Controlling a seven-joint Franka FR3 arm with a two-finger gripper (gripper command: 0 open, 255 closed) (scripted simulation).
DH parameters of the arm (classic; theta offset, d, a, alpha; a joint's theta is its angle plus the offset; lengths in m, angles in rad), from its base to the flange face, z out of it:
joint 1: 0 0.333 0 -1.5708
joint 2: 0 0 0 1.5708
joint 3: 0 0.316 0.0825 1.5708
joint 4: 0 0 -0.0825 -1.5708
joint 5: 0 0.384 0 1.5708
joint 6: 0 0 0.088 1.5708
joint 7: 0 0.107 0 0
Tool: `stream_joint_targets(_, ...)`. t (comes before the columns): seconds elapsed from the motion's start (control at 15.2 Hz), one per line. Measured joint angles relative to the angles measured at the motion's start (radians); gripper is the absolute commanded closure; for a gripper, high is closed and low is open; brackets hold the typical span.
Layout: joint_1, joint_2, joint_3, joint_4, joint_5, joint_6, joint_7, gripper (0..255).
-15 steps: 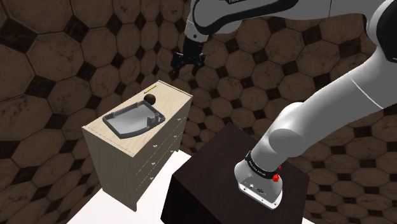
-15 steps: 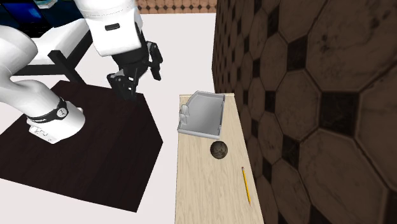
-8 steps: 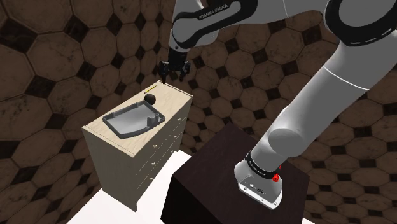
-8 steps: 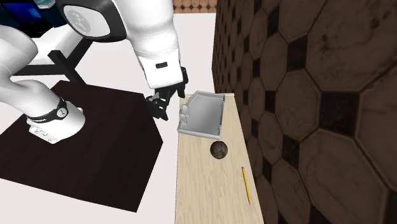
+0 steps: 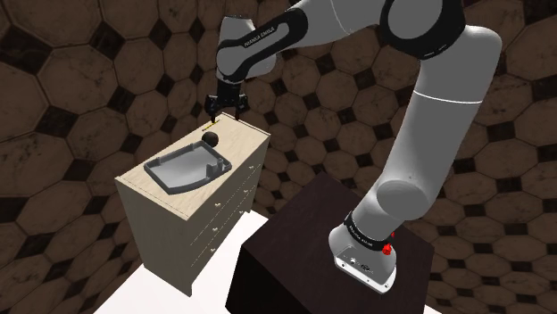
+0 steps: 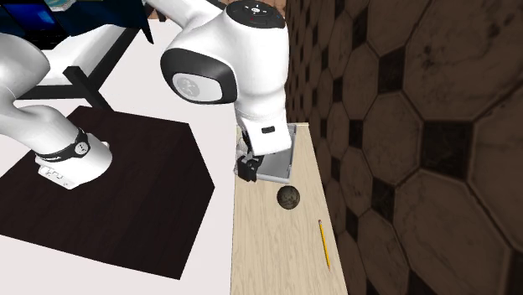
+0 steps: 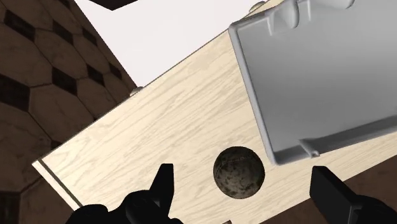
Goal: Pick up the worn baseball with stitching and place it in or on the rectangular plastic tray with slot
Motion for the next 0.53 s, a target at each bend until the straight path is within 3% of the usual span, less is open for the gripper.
stream_joint_targets(0.53, 0.018, 0.32, -0.026, 0.296, -0.03, 0.01, 0.058, 0)
